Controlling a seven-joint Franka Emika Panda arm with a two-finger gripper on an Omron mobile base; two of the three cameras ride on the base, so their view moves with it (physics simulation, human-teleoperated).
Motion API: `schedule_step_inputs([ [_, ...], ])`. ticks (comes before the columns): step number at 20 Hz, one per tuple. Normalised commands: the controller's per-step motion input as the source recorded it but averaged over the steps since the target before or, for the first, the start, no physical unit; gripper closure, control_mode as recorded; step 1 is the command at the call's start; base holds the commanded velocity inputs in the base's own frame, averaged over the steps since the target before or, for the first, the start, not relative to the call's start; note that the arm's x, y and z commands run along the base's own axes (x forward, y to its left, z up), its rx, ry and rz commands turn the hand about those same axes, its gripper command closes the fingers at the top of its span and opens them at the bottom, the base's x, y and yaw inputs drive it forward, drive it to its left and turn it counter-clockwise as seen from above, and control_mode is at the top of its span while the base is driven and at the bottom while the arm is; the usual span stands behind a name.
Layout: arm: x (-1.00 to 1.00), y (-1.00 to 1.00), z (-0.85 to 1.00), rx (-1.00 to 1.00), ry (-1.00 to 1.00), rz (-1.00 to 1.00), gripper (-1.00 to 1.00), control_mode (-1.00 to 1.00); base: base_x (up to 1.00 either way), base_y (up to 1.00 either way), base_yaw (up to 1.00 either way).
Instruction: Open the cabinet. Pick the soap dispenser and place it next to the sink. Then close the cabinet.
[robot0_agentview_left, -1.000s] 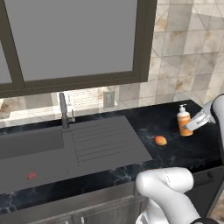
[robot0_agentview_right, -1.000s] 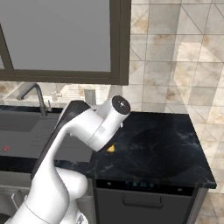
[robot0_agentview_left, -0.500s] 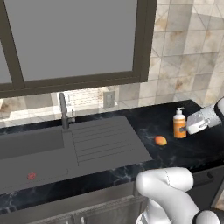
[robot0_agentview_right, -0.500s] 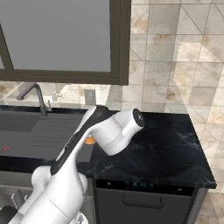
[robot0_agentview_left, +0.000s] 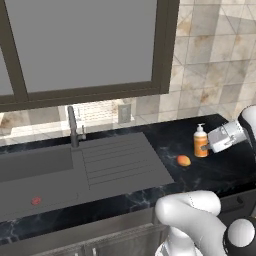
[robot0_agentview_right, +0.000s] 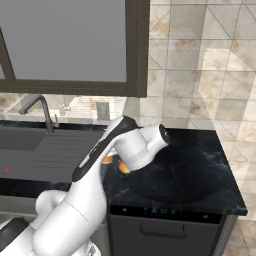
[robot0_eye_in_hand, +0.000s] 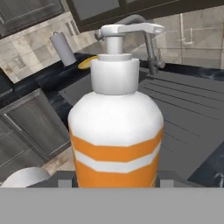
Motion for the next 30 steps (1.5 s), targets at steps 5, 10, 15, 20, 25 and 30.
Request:
schedule_step_inputs([
  [5,0.01,0.00,-0.36,0.00,-0.11,0.03,1.00,-1.00,0.00,0.00,0.00],
  [10,0.00,0.00,-0.35,0.00,-0.17,0.01,1.00,-1.00,0.00,0.00,0.00],
  [15,0.00,0.00,-0.22,-0.03,-0.19,0.00,1.00,-1.00,0.00,0.00,0.00],
  [20,0.00,0.00,-0.15,-0.08,-0.15,0.00,1.00,-1.00,0.00,0.00,0.00],
  [25,0.00,0.00,-0.19,-0.08,-0.07,0.00,1.00,-1.00,0.00,0.00,0.00],
  [30,0.00,0.00,-0.18,-0.04,-0.01,0.00,1.00,-1.00,0.00,0.00,0.00],
])
